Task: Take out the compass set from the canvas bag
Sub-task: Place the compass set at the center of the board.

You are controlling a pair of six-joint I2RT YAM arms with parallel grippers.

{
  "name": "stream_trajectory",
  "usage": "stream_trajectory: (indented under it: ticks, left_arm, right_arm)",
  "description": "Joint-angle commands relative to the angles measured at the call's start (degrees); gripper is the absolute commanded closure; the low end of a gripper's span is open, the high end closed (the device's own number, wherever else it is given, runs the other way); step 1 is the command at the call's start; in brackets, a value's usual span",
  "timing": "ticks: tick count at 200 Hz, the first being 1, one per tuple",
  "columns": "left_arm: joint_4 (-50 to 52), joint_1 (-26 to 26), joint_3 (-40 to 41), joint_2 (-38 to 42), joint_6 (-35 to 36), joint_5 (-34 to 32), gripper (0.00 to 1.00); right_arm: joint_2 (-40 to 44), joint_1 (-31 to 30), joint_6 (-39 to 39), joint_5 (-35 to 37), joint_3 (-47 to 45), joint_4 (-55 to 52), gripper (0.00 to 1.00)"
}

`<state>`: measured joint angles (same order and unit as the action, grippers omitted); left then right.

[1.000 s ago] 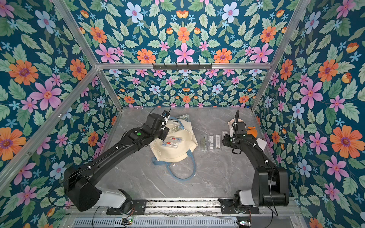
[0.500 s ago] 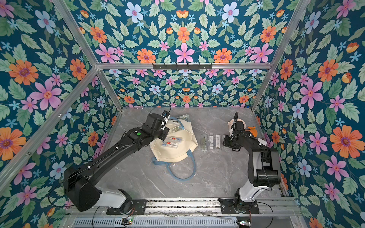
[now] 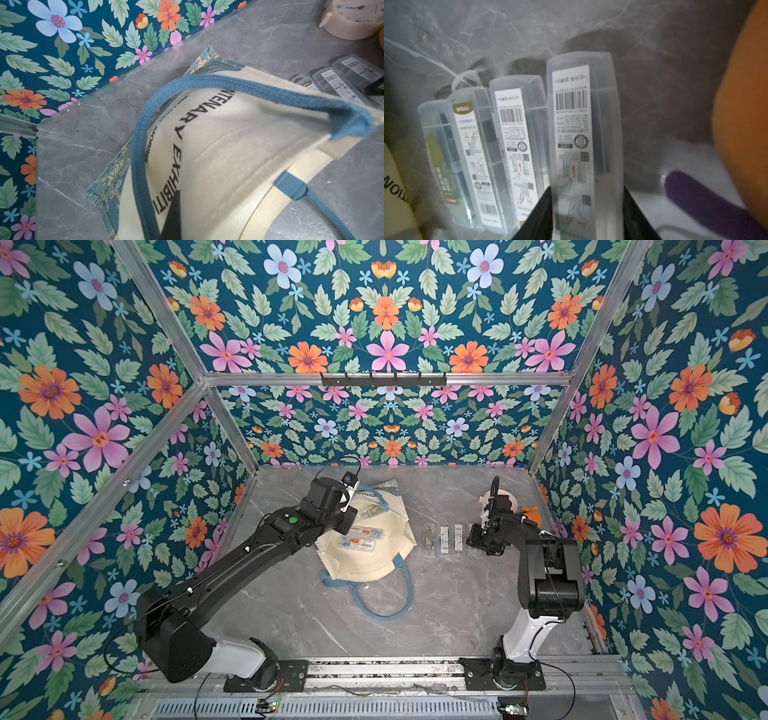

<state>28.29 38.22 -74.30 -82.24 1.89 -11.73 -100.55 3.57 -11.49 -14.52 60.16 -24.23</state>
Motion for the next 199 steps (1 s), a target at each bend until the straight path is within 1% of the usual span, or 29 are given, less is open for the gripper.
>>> stream_trajectory:
  ticks: [1, 128, 158, 199]
  left_arm:
    - [-0.8, 0.0, -0.4, 0.4, -0.1, 0.7, 1.0]
    - [-1.0, 0.0, -0.4, 0.4, 0.0, 0.5, 1.0]
    - [-1.0, 0.0, -0.5, 0.1, -0.2, 0.8, 1.0]
    - [-0.9, 0.0, -0.4, 0.1, 0.0, 0.8, 1.0]
  right_arm:
    - [-0.5, 0.1, -0.4, 0.0, 0.2, -1.2, 0.64]
    - [-0.6, 0.1, -1.1, 1.5, 0.4, -1.6, 0.47]
    - [-0.6, 0.1, -1.1, 1.5, 0.6, -1.7, 0.45]
    - [0.8, 0.1, -1.0, 0.4, 0.9, -1.5, 0.46]
